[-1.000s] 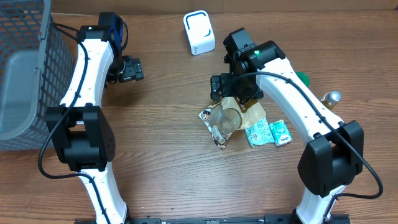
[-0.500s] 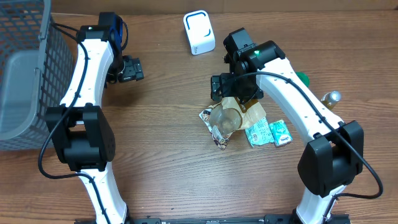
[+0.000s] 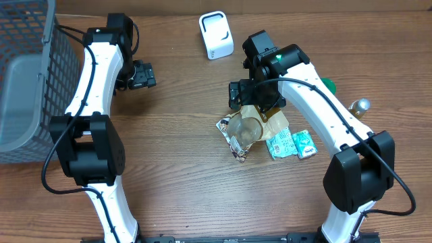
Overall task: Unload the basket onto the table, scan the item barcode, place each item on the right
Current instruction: 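Open the right gripper to release the bread bag on the table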
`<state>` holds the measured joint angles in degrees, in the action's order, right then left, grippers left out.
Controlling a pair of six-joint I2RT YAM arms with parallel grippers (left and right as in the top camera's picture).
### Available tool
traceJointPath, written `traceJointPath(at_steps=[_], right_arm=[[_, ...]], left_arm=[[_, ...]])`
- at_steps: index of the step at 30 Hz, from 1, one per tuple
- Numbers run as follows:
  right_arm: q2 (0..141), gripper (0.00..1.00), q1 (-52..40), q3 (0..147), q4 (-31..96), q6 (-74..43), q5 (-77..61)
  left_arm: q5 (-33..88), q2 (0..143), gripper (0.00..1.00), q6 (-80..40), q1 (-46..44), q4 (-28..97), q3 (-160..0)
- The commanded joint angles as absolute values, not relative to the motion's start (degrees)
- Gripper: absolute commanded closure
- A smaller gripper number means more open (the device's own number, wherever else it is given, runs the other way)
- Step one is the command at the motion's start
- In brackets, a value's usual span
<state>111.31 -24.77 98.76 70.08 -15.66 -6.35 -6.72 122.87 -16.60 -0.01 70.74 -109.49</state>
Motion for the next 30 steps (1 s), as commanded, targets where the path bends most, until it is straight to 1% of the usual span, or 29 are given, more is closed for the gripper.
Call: traceJointPath(at_steps=[1, 17, 30], right_arm=[[111.2, 0.0, -24.7, 98.5, 69.9, -15.7, -5.6], [110.6, 0.0, -24.7, 98.5, 69.1, -15.7, -5.6], [102.4, 0.0, -24.7, 98.5, 69.1, -15.7, -5.6]], left_arm=[[-7.3, 121.6, 0.0, -17.4, 0.0, 70.8, -109.6], [-7.3, 121.6, 0.0, -17.4, -0.1, 70.8, -109.6], [-7.3, 121.6, 0.0, -17.4, 0.0, 70.8, -109.6]])
